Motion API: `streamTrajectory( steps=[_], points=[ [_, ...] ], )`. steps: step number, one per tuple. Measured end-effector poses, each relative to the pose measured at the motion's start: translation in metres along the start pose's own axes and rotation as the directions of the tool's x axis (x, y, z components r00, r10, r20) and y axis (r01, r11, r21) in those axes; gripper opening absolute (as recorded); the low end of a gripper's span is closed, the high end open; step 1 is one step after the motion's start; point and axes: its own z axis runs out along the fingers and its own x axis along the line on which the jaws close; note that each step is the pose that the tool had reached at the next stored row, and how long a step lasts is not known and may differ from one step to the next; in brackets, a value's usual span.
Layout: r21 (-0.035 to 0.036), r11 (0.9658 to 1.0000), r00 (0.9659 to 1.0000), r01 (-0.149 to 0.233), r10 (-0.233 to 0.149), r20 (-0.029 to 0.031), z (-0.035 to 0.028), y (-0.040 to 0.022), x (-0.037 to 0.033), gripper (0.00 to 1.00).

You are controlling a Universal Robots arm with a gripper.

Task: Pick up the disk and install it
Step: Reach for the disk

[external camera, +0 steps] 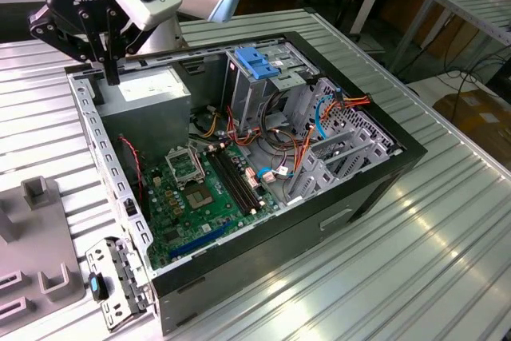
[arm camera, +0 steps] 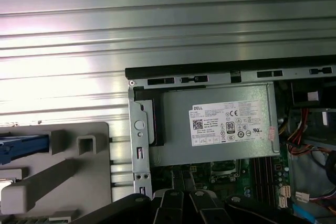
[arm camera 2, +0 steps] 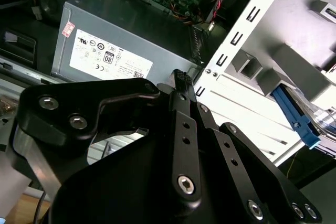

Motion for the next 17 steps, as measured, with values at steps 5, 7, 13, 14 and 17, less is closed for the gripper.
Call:
streamTrajectory(
  steps=[5, 7, 13, 14, 17],
  points=[
    [0.0000, 1.0000, 1.0000, 0.000, 0.000, 0.0000, -0.0001, -0.0001, 0.0019, 0.11],
    [0.0000, 1.0000, 1.0000, 0.000, 0.000, 0.0000, -0.0001, -0.0002, 0.0026, 0.11],
    [-0.0001, 1.0000, 1.0000, 0.000, 0.000, 0.0000, -0.0001, -0.0004, 0.0050, 0.11],
    [0.0000, 1.0000, 1.0000, 0.000, 0.000, 0.0000, -0.0002, -0.0004, 0.0057, 0.11],
    [0.0000, 1.0000, 1.0000, 0.000, 0.000, 0.0000, -0.0002, -0.0005, 0.0068, 0.11]
  ],
)
